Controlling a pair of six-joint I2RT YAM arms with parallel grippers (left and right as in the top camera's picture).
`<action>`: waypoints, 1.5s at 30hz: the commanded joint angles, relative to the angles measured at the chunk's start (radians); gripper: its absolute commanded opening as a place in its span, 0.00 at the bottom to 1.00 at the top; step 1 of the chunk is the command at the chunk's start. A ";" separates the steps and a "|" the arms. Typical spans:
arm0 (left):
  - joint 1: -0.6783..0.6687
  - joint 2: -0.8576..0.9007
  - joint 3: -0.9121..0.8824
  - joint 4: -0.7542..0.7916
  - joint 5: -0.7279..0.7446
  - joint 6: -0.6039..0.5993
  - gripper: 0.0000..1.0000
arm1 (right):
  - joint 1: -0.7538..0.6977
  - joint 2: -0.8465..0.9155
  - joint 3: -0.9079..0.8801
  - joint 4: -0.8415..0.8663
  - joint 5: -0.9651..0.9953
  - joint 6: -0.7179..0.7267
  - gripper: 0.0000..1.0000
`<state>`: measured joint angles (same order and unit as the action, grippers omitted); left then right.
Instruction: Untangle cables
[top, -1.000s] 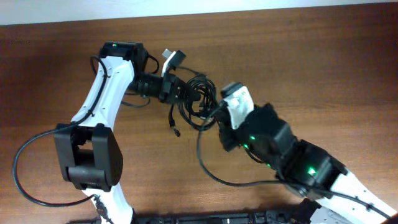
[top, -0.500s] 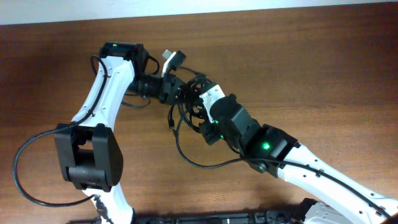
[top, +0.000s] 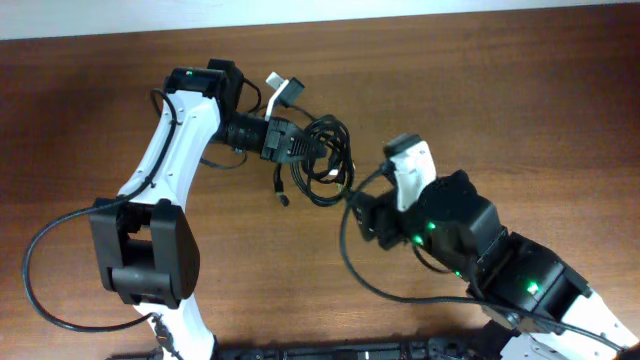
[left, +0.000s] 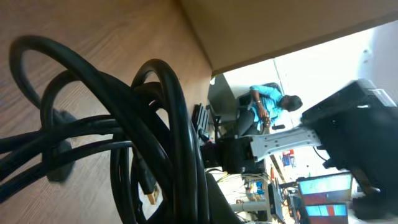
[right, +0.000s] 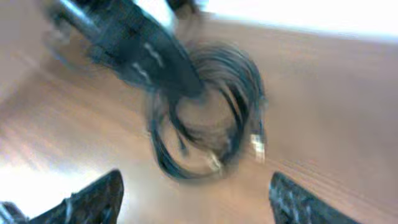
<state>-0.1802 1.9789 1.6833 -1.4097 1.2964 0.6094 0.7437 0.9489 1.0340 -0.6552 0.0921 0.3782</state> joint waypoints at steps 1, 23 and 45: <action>0.000 -0.010 0.013 0.018 0.039 0.013 0.00 | -0.080 0.031 -0.003 -0.079 0.008 0.200 0.74; -0.040 -0.010 0.013 0.021 -0.078 0.012 0.00 | -0.364 0.436 -0.003 0.191 -0.417 -0.038 0.72; 0.312 -0.010 0.013 -0.030 0.037 0.006 0.00 | -0.622 0.570 -0.003 -0.307 0.056 0.283 0.60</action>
<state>0.1238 1.9789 1.6848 -1.4391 1.3239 0.6090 0.1780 1.5124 1.0412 -0.9470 0.0929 0.6868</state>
